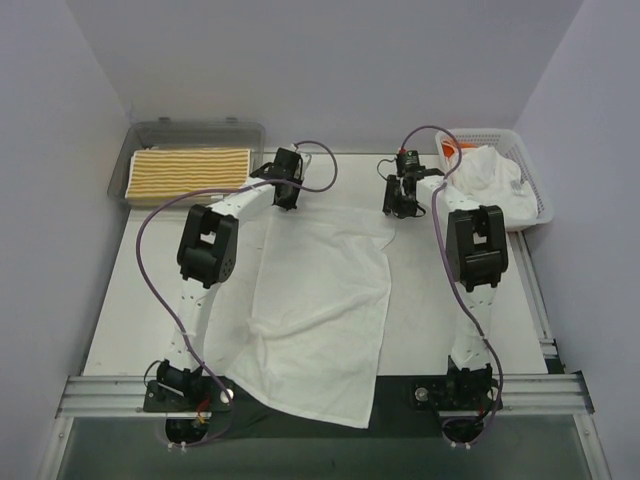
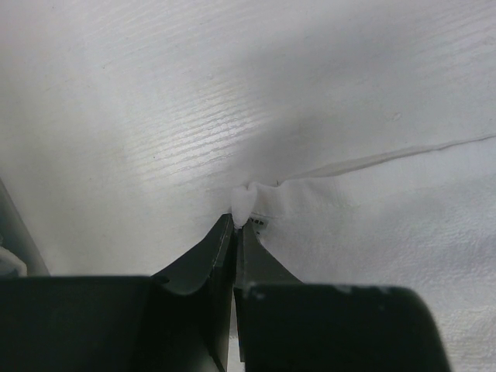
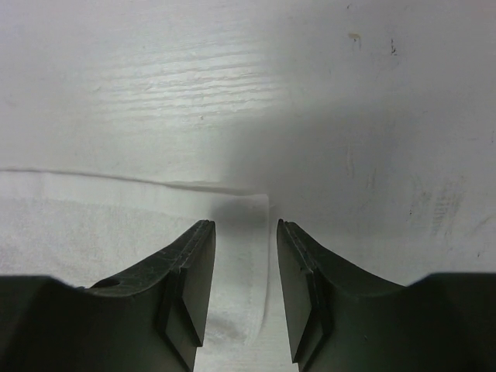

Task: Fold and stack the towels
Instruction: Flatten out the crumpled towel

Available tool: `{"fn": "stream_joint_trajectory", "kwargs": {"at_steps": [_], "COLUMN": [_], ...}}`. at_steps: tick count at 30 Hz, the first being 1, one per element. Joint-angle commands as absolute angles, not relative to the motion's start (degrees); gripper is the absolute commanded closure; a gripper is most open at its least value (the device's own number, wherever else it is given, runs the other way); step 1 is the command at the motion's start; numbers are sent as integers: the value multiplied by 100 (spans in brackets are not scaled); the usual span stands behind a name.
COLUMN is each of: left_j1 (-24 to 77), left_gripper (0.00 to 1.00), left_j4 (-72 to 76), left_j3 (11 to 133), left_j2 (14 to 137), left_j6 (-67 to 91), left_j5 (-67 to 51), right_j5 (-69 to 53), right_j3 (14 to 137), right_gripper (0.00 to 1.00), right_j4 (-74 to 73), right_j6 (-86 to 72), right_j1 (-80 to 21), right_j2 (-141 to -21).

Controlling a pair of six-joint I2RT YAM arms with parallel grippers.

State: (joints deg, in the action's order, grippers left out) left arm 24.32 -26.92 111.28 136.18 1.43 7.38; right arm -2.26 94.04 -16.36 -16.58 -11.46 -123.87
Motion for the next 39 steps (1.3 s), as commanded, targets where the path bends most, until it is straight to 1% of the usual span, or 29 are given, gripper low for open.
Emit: {"fn": "stream_joint_trajectory", "kwargs": {"at_steps": [1,9,14,19,23,24,27,31,39], "left_j1": [2470,2479,2479,2479,2470,2461,2443,2373,2276], "left_gripper": [95,95,95,95,96,96,97,100,100], "left_j4": [-2839,-2856,-2857,-2856,-2856,-2856,-2865,-2865,-2874], "left_j3": [11153,11189,11197,11197,11206,11223,11267,11338,11610], "left_j2": [13667,13693,13667,13667,13667,13667,13667,13632,13439], "left_j6": [70,97,105,105,132,141,158,193,264], "left_j5": [738,703,703,721,756,791,817,914,949], "right_j5": [-35,-448,-457,-518,-598,-606,-668,-747,-625], "right_j3": [9659,10019,9932,9826,9826,9835,9879,9958,10414], "right_gripper": [62,64,65,67,76,88,100,100,100], "right_j4": [-1723,-1863,-1960,-2013,-2074,-2083,-2118,-2127,-2074], "right_j6": [-1862,-2039,-2013,-2004,-1986,-1978,-1969,-1934,-1820], "right_j1": [-1055,-967,-1028,-1072,-1090,-1081,-1064,-1011,-835], "right_j2": [-12568,-12981,-12999,-13008,-12999,-12999,-12955,-12832,-12542]}}
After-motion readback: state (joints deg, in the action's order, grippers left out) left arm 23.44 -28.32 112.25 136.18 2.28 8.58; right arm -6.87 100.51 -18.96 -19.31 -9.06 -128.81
